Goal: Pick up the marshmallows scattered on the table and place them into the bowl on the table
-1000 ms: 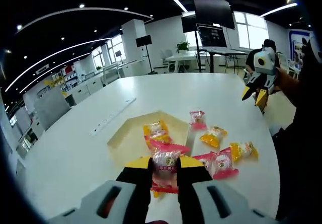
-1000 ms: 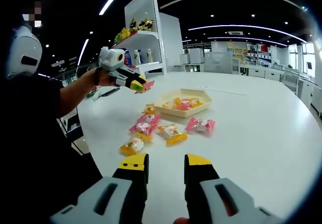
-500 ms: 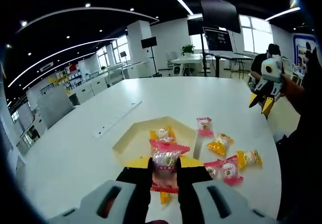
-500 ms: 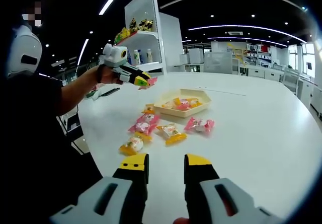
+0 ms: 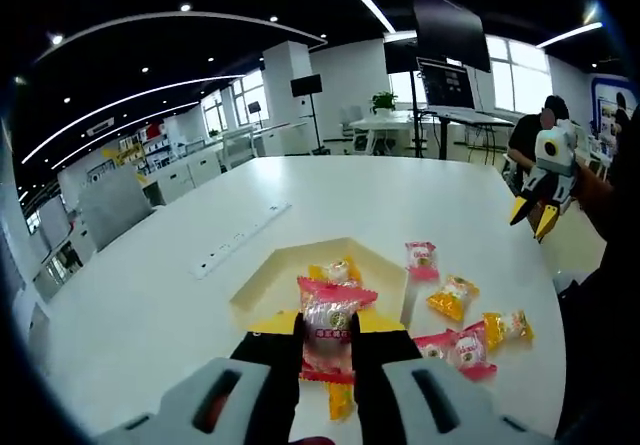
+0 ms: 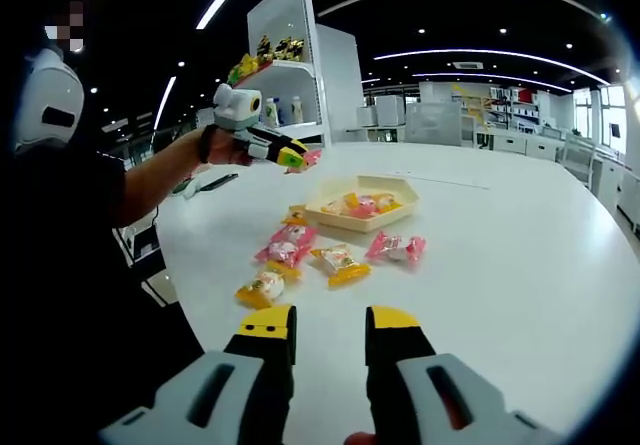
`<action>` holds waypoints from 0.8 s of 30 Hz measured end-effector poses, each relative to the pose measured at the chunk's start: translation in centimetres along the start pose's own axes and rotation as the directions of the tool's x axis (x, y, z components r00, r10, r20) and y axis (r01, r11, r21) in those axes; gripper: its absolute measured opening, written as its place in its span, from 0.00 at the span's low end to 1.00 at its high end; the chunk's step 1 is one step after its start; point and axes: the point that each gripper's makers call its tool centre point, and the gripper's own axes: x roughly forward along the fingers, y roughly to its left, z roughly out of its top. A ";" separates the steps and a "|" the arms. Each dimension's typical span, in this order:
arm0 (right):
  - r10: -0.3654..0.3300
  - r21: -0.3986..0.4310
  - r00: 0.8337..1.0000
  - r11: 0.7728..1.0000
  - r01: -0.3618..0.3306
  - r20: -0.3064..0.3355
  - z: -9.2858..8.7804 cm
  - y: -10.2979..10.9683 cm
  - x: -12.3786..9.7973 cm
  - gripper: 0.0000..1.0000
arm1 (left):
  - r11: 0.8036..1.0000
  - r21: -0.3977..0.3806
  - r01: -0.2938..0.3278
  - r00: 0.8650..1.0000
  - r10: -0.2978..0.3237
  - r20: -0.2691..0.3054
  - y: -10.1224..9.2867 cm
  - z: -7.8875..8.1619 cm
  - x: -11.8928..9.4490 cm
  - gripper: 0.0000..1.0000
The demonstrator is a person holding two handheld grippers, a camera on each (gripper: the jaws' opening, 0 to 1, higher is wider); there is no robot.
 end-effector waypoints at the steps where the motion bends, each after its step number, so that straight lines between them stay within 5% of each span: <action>1: 0.001 0.001 1.000 1.000 -0.001 0.000 0.0 0.0 0.0 0.28 | 1.000 -0.003 -0.003 1.000 0.003 0.000 0.1 0.0 0.1 0.20; 24: -0.014 0.017 1.000 1.000 0.014 -0.001 -0.5 -0.4 -0.3 0.28 | 0.996 -0.079 -0.036 0.999 0.039 0.035 1.1 0.6 1.9 0.20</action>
